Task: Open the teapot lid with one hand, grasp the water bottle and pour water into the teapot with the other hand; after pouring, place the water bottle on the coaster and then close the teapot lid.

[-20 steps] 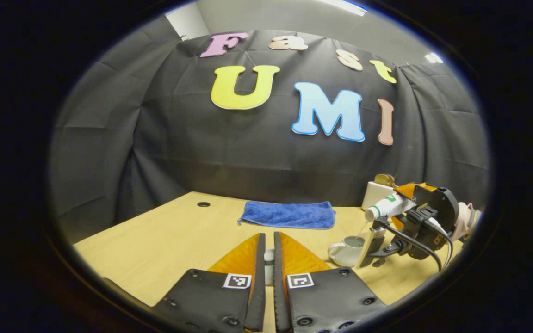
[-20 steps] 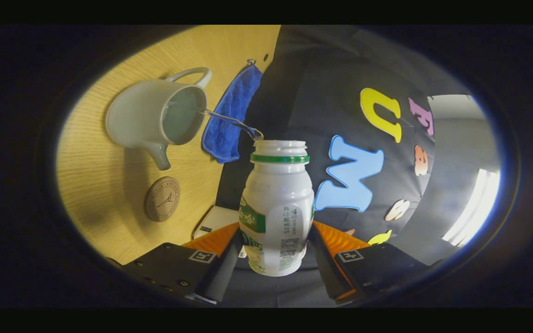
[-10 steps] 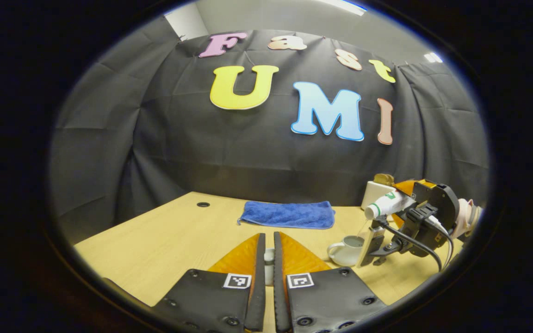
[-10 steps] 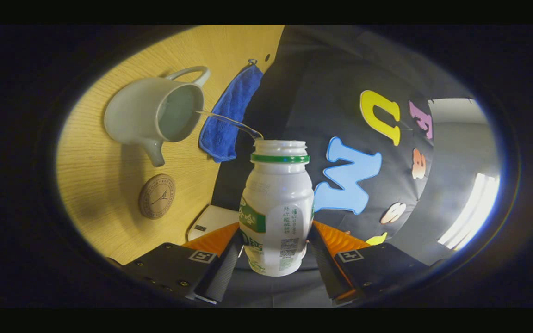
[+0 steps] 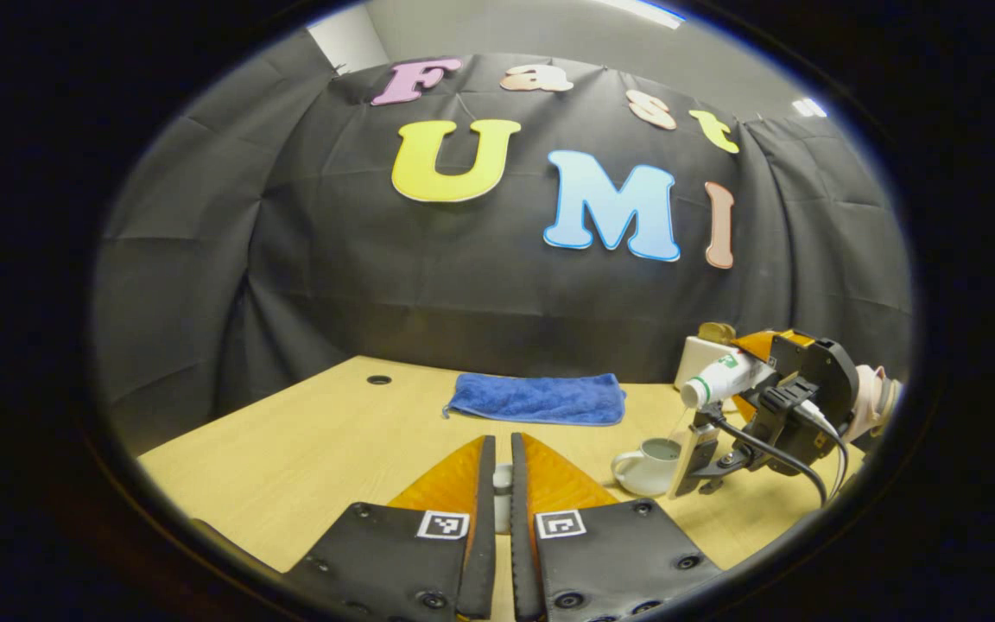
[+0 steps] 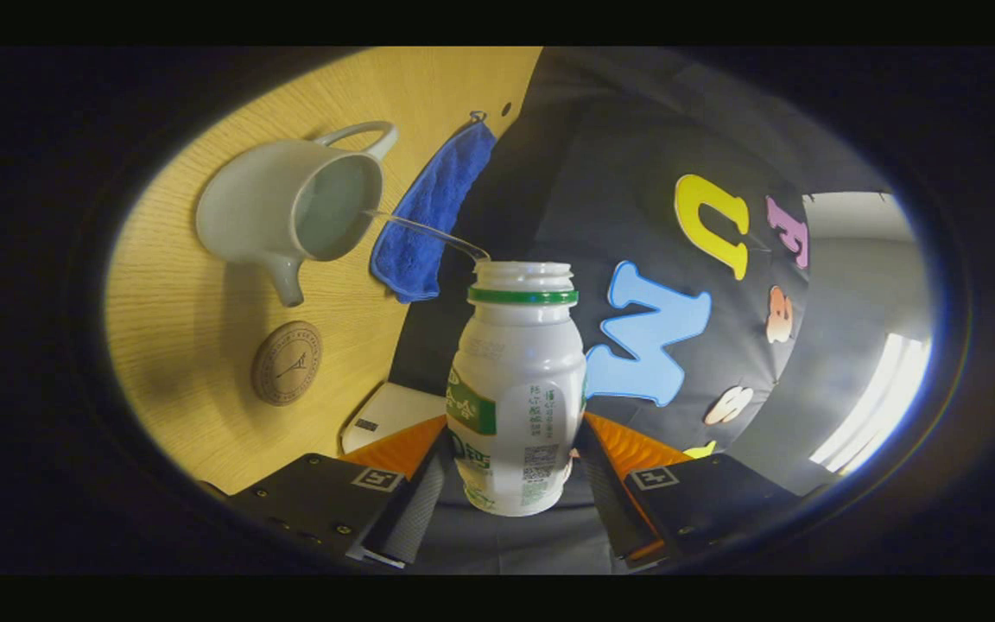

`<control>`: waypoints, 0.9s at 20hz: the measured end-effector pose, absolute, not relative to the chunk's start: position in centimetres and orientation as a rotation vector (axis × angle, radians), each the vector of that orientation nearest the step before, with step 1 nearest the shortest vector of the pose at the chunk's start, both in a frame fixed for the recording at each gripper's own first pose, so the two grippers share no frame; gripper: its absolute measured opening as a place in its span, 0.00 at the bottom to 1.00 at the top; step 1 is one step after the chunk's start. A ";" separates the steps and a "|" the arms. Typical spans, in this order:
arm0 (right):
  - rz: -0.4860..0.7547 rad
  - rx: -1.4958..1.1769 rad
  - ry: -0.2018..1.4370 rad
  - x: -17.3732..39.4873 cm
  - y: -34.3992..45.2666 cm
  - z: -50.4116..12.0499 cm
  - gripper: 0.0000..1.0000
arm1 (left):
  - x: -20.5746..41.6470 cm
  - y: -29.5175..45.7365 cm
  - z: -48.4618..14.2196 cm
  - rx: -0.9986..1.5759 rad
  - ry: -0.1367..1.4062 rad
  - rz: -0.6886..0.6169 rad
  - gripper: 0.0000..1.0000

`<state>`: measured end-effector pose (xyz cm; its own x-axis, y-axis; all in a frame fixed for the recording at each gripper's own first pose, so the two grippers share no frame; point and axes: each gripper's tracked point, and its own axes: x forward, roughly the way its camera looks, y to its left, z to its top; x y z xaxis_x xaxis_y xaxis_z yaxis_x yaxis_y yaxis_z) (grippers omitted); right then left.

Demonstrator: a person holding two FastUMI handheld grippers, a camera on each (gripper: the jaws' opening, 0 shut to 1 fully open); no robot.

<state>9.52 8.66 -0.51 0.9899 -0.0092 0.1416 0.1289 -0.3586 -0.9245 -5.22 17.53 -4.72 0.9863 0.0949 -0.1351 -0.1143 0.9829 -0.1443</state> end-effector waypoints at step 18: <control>-0.117 -2.029 -0.151 10.5 10.0 0.3 0.80 | -5.1 17.7 -5.2 -0.150 0.142 0.113 0.18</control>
